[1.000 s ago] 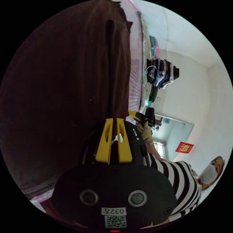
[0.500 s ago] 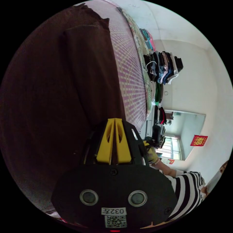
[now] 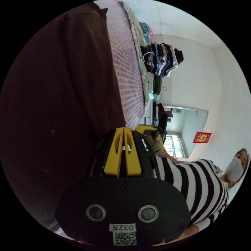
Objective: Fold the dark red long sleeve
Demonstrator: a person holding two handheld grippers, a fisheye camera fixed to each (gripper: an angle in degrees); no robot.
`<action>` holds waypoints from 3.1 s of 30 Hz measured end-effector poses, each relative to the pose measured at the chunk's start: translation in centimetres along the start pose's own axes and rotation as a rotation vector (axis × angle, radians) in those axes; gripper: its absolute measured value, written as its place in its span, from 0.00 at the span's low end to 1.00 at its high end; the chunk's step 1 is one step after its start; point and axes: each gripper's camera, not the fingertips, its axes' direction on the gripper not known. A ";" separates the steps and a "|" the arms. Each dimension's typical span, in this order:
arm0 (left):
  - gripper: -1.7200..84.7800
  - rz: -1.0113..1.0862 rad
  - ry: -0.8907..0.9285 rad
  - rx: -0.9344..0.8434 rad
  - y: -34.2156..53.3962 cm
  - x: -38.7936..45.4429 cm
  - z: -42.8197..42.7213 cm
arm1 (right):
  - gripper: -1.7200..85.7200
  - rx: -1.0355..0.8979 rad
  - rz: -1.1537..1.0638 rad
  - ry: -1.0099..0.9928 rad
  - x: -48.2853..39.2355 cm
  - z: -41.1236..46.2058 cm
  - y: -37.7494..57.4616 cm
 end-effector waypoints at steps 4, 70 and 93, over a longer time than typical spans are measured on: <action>0.01 -0.021 -0.171 -0.096 2.3 -1.1 3.3 | 0.06 -0.018 -0.095 -0.030 -2.3 1.9 -3.4; 0.01 -0.137 -0.389 0.642 35.8 -20.0 -38.7 | 0.06 -0.253 -0.606 0.393 -58.0 66.0 -52.3; 0.09 -0.282 -0.417 0.432 43.2 -18.8 -33.6 | 0.06 -0.206 -0.914 -0.010 -72.1 49.8 -27.5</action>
